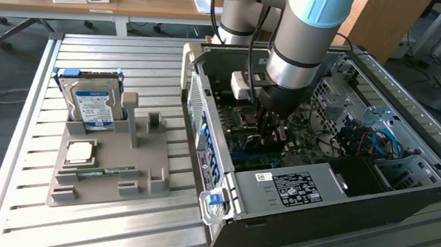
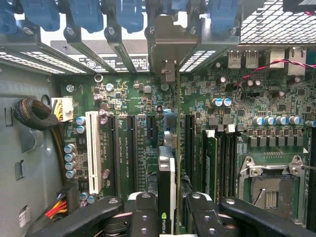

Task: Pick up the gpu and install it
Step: 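Insert the gpu into the slot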

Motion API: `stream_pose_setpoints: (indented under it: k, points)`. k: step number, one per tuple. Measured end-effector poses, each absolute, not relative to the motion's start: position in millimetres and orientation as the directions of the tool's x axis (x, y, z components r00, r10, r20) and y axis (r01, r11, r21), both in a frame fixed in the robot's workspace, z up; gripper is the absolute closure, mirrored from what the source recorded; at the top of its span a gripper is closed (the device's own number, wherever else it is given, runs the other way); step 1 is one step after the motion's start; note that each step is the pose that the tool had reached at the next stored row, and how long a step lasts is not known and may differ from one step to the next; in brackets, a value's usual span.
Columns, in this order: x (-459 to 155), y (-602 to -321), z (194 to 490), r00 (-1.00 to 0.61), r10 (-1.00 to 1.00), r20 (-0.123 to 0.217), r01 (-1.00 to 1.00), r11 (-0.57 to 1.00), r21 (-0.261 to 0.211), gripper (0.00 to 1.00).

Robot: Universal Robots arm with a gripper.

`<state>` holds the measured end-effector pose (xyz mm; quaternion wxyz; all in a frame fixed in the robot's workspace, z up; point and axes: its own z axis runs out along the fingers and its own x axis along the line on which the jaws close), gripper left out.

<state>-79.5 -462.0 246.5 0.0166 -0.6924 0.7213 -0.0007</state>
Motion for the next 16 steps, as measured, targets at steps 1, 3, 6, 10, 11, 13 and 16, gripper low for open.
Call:
stream_pose_setpoints:
  k: [1, 3, 6, 10, 11, 13, 16]
  points:
    - [-79.8, -462.0, 246.5, -0.041, -0.999, -0.023, -0.999, 0.041, -0.024, 0.73]
    - [-81.0, -461.9, 246.5, -0.04, -0.999, -0.023, -0.999, 0.041, -0.024, 0.73]
    - [-81.5, -462.0, 246.1, -0.035, -0.999, -0.023, -0.999, 0.036, -0.024, 0.73]
    - [-81.6, -461.8, 244.4, -0.033, -0.999, -0.024, -0.999, 0.034, -0.024, 0.73]
    - [-81.6, -461.8, 244.1, -0.032, -0.999, -0.023, -0.999, 0.033, -0.024, 0.73]
    - [-81.6, -461.8, 244.1, -0.031, -0.999, -0.023, -0.999, 0.031, -0.024, 0.73]
    - [-81.8, -461.8, 243.3, -0.03, -0.999, -0.023, -0.999, 0.031, -0.024, 0.73]
